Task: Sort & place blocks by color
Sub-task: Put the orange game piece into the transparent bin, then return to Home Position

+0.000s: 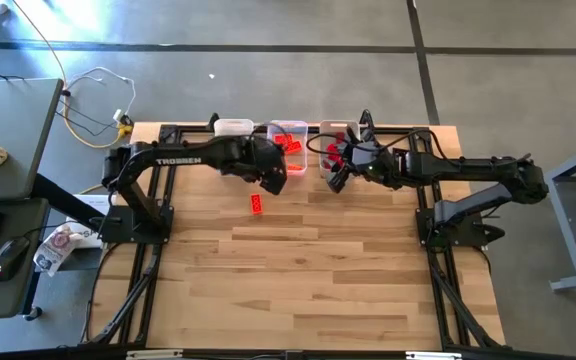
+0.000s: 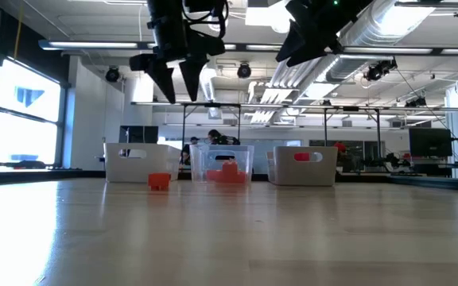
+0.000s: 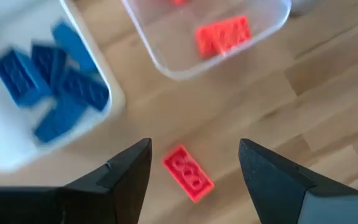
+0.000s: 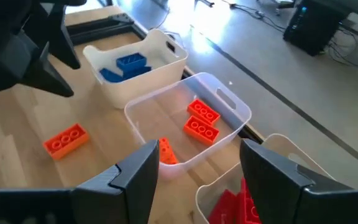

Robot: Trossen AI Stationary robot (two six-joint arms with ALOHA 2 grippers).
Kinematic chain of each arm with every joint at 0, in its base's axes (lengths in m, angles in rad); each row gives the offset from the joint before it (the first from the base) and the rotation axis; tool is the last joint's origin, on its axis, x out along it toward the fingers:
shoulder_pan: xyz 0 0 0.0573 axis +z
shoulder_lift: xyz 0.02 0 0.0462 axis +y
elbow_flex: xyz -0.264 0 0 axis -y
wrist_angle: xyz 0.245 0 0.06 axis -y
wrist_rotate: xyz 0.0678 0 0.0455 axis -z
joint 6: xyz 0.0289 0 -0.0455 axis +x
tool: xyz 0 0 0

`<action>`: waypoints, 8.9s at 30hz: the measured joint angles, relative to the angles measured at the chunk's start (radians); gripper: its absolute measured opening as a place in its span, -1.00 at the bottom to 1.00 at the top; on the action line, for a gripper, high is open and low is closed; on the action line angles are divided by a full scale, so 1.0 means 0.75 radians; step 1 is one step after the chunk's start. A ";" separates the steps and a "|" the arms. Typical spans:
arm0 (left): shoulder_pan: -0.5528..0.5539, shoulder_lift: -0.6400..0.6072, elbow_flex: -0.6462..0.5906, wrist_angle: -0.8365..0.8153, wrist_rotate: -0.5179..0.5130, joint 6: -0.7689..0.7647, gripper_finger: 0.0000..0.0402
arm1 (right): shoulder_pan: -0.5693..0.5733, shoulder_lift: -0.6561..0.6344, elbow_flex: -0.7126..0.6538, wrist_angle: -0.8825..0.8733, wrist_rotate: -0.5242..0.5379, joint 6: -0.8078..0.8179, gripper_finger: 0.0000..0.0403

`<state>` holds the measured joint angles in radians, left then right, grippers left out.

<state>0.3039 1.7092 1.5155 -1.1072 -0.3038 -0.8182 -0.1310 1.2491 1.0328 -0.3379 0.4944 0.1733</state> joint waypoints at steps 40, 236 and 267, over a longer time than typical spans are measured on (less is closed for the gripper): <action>-0.276 0.220 -0.217 0.133 -0.205 -0.888 0.13 | 0.001 0.001 0.000 -0.147 -0.181 -0.058 0.05; -0.036 -2.079 -2.003 1.669 0.525 0.795 0.09 | 0.010 -0.935 -1.209 0.717 -0.352 0.138 0.05; -0.242 -2.211 -2.000 1.502 0.215 1.106 0.08 | 0.074 -1.651 -1.289 0.280 -0.351 0.048 0.05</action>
<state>0.1223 0.0512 0.0158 0.0194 -0.1425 0.0116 -0.0757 0.0113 0.0662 -0.1278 0.2313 0.2091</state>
